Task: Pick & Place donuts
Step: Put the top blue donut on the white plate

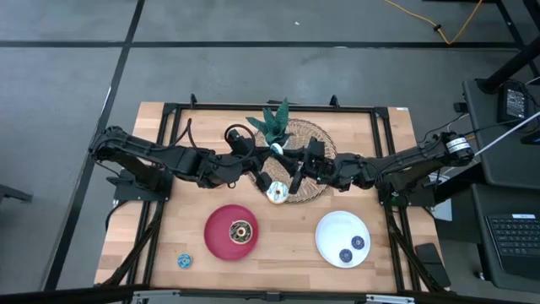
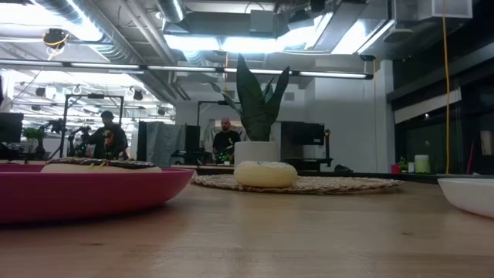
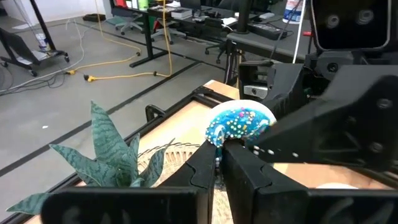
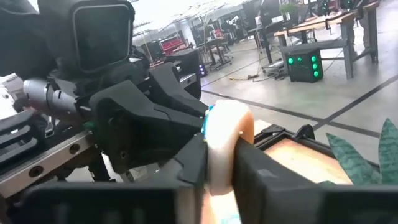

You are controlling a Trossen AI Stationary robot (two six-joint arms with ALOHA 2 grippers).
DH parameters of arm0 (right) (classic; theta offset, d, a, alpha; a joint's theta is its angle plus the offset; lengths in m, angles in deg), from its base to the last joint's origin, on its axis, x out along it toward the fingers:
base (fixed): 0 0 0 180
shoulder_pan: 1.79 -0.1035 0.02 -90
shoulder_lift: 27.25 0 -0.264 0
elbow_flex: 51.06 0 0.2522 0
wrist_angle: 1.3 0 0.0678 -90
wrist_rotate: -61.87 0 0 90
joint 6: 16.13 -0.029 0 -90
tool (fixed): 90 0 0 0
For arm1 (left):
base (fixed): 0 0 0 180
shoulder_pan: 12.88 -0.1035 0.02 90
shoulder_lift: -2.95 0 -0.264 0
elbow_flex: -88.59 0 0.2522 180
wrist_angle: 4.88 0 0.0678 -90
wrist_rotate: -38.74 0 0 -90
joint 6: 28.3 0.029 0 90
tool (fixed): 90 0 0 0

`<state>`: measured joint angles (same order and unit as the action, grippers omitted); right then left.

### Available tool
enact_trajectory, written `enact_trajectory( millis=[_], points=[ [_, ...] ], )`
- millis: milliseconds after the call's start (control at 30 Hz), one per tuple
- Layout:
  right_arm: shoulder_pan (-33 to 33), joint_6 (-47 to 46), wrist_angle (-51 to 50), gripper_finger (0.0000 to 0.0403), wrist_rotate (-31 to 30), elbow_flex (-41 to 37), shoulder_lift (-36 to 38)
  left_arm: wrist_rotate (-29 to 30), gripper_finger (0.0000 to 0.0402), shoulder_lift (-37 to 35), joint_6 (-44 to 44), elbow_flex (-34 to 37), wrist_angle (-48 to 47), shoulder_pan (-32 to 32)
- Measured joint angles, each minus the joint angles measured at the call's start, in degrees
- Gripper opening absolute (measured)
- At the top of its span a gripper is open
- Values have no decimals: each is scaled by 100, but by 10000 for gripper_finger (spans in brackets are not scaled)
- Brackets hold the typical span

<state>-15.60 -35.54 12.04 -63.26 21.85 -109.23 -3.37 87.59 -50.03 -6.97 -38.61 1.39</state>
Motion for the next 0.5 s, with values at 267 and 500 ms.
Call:
enact_trajectory(
  millis=[267,500],
  points=[
    [-109,-155,34,18,-10,2,46,-65,86,-369,45,4,-327,113],
    [-109,-942,-1035,15,173,2,441,-392,162,-796,10,4,-817,119]
  ],
)
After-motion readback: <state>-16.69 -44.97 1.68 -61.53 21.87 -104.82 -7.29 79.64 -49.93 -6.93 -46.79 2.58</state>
